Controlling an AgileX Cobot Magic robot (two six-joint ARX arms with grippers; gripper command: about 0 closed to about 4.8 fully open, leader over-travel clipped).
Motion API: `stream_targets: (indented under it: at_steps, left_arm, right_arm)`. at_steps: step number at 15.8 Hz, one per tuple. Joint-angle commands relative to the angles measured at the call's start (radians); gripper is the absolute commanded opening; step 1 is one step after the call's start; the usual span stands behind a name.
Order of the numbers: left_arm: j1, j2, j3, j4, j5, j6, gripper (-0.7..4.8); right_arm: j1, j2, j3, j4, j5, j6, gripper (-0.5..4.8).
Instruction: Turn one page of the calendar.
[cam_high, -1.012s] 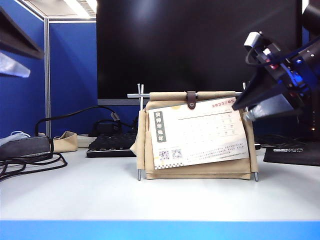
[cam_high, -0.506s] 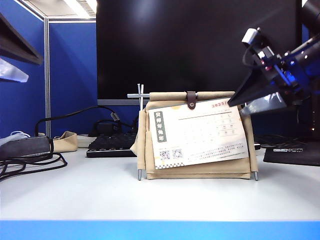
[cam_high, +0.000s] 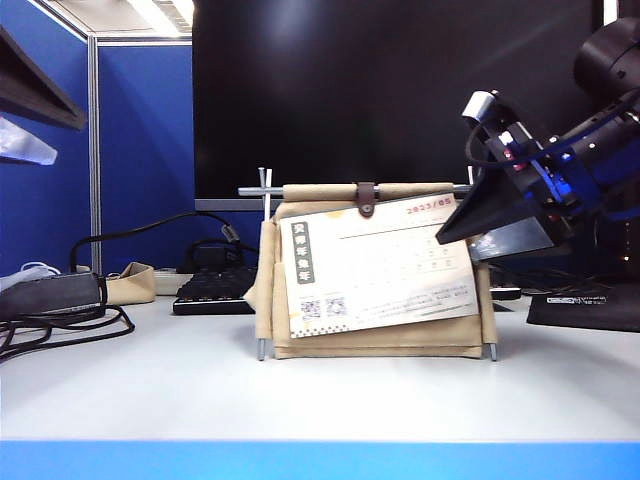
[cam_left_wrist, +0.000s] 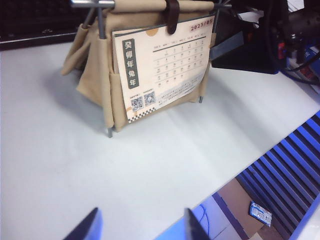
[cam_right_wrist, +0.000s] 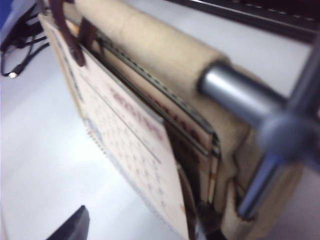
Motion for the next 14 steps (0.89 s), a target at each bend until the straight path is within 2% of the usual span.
stream_targets:
  at_steps: [1, 10, 14]
  left_arm:
    - [-0.001, 0.001, 0.005, 0.008, -0.003, 0.004, 2.17]
    - [-0.001, 0.001, 0.005, 0.008, -0.021, 0.005, 2.19]
    - [-0.001, 0.001, 0.005, 0.008, -0.022, 0.02, 2.19]
  right_arm:
    - [0.001, -0.002, 0.004, 0.011, -0.071, -0.002, 2.74]
    - [0.002, 0.044, 0.002, 0.011, -0.158, 0.011, 2.74]
    - [0.002, 0.102, 0.002, 0.011, -0.159, 0.017, 2.74]
